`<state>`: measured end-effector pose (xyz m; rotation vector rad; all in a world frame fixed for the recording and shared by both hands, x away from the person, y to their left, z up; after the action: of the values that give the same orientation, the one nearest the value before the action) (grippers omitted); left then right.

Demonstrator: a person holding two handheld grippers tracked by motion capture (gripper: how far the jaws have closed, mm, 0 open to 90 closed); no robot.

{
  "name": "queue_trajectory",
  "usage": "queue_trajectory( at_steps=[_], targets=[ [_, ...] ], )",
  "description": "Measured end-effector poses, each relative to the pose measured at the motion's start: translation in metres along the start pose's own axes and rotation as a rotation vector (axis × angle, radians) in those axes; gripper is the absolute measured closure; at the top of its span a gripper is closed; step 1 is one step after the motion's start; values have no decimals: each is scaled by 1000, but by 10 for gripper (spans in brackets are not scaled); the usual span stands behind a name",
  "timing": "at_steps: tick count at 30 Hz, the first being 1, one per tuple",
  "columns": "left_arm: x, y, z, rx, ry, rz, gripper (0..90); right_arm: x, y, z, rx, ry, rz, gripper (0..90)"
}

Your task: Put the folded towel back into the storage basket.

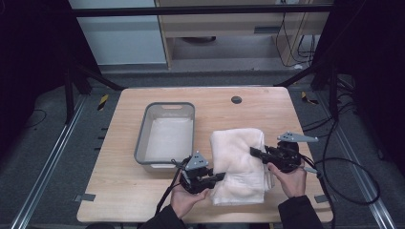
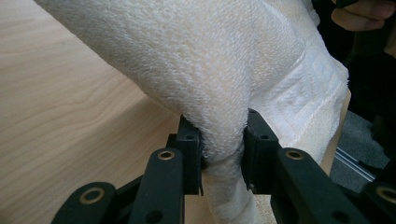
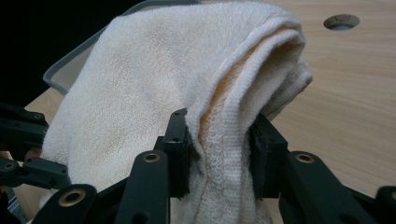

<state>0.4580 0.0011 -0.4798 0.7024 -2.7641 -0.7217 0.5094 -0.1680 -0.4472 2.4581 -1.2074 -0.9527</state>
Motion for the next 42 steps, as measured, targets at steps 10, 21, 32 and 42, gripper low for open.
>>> queue_trajectory(
  at_steps=[10,21,32,42],
  targets=[
    [-8,18,-16,42,-13,-32,711,-16,2,-20,48,32,-11,648],
    [-16,35,-30,84,-14,-61,712,-33,1,-39,92,64,-17,650],
    [-25,52,-39,107,-15,-94,713,-49,-6,-54,115,84,-16,651],
    [-34,64,-46,119,-17,-118,713,-60,-11,-65,127,97,-23,650]
  ],
)
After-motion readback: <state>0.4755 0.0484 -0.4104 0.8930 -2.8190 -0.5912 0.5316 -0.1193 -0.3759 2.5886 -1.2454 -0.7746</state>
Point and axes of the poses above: each handheld gripper's, and its own axes: y roughly backward along the jaws, z roughly out of its underside, x roughly to its right, the point moved 9 cm from there along -y, roughly forward along the jaws, and after that the axes turned 11 degrees about -y, right-handed, at the moved point
